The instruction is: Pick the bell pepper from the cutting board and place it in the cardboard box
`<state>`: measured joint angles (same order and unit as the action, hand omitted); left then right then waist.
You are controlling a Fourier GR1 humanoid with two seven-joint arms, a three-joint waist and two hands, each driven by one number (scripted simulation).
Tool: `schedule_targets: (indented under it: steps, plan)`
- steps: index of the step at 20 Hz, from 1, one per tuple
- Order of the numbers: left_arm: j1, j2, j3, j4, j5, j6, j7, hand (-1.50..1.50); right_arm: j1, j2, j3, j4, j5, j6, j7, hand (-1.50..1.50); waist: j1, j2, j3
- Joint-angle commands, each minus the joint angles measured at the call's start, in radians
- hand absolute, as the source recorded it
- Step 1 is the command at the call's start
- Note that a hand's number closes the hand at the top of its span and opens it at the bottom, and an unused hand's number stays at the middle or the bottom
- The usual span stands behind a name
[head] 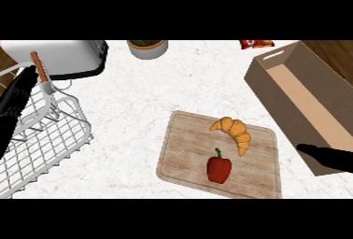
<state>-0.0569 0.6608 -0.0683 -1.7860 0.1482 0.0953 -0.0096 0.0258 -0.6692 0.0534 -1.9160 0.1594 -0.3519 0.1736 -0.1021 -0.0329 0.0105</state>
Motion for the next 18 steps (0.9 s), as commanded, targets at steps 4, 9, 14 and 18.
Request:
schedule_targets:
  steps: [4, 9, 14, 18]
  plan:
    - [0.0, -0.08, -0.095, 0.054, -0.003, -0.044, -0.028, 0.0, 0.192, -0.123, 0.124, -0.236, 0.28, 0.031, 0.074, -1.5, 0.015, 0.027, -0.017]
    - [-0.052, -0.1, -0.097, 0.07, 0.002, -0.062, -0.018, 0.0, 0.223, -0.199, 0.212, -0.321, 0.374, 0.183, 0.291, -1.5, 0.041, 0.037, -0.018]
    - [-0.09, -0.106, -0.104, 0.08, -0.006, -0.084, -0.012, 0.0, 0.175, -0.248, 0.329, -0.396, 0.42, 0.38, 0.528, -1.5, 0.086, 0.048, -0.02]
    - [-0.097, -0.116, -0.103, 0.102, -0.011, -0.103, -0.03, 0.0, 0.1, -0.225, 0.435, -0.45, 0.458, 0.51, 0.725, -1.5, 0.115, 0.048, -0.021]
